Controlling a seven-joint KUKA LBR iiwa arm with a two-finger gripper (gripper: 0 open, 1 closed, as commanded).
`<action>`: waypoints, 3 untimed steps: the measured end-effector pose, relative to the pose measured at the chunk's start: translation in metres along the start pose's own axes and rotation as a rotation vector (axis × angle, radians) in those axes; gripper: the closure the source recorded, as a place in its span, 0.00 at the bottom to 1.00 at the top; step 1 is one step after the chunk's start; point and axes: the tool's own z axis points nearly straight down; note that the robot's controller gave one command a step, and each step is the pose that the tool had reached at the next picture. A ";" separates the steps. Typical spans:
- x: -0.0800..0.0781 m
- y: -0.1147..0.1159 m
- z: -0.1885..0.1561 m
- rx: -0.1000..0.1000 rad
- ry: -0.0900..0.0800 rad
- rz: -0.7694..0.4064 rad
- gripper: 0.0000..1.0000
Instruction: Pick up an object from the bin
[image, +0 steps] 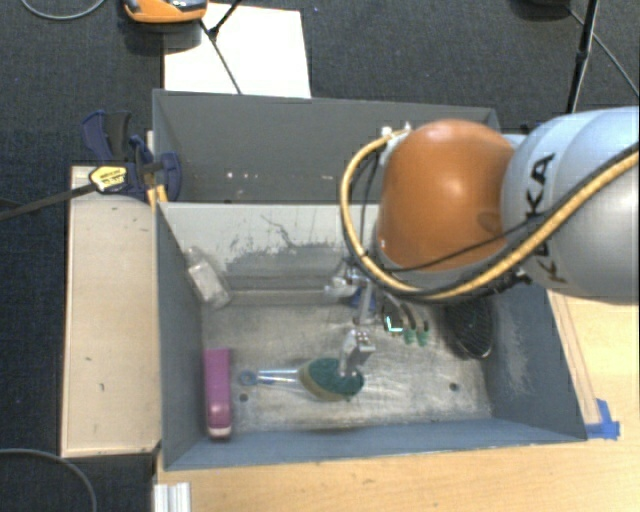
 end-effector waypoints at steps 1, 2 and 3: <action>-0.040 -0.015 0.153 -0.002 0.006 -0.089 0.00; 0.021 -0.023 0.170 -0.004 -0.024 -0.279 0.00; 0.020 -0.023 0.168 -0.005 -0.028 -0.271 1.00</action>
Offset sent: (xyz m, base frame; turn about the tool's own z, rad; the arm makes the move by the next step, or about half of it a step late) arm 0.0396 -0.0163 -0.1555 -0.0899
